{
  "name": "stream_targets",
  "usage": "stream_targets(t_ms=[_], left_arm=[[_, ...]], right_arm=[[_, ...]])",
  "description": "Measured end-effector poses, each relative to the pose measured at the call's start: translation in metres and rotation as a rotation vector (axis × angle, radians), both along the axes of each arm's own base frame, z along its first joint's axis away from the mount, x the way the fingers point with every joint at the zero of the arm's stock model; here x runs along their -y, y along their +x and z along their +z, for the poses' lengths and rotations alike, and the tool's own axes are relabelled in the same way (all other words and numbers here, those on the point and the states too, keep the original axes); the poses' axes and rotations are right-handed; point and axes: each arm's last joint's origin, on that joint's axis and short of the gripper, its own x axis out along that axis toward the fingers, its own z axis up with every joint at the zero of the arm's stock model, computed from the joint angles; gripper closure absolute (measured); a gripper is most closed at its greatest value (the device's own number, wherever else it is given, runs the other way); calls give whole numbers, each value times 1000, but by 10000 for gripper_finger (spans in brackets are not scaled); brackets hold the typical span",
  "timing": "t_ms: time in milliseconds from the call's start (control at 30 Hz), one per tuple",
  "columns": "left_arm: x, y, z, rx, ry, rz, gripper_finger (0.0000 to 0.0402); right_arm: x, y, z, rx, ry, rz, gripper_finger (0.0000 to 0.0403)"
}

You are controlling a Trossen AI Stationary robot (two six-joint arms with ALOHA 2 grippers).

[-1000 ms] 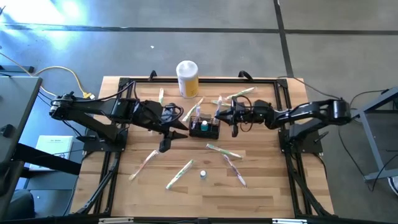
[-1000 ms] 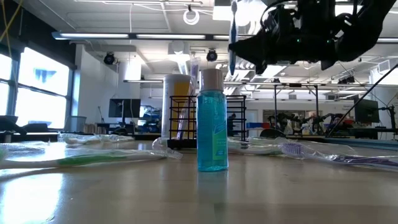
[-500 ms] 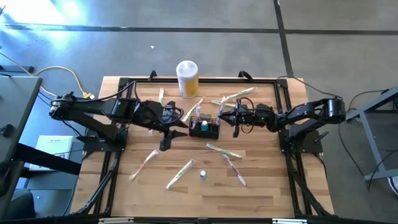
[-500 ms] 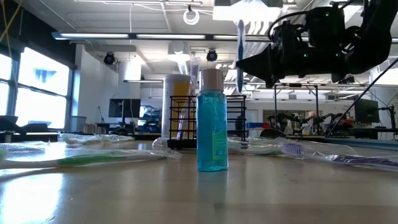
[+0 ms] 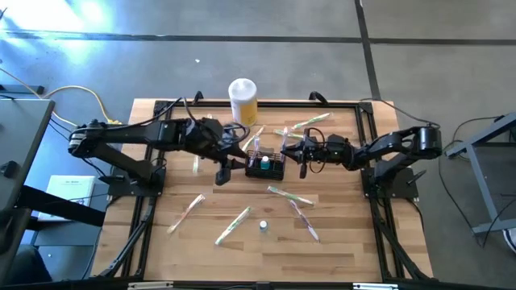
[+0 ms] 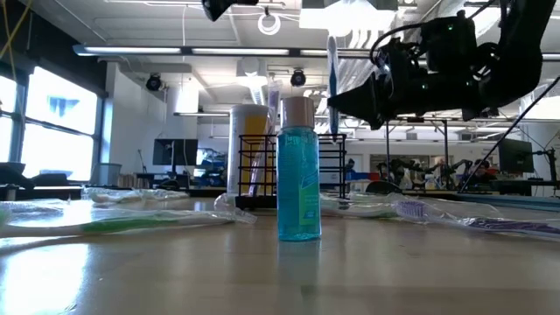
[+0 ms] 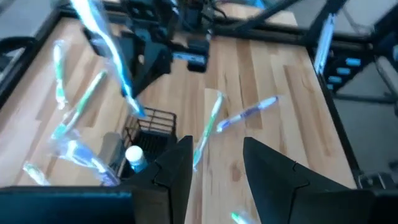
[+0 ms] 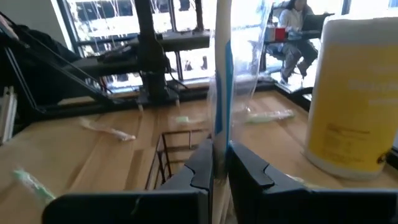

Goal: Pick & Place toothbrushing station
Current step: Put the blue toothbrush into the right section wire organizer

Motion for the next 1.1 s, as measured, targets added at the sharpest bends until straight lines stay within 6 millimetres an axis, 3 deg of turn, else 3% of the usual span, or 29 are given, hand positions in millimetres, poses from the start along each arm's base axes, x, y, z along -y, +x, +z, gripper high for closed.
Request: stream_targets(t_ms=[367,1100], left_arm=[[3,9,5,90,-10,-96,264],[3,9,5,86,-10,-95,264]], right_arm=[[-2,8,-25,-20,46,30,381],[-2,8,-33,-86,92,26,332]])
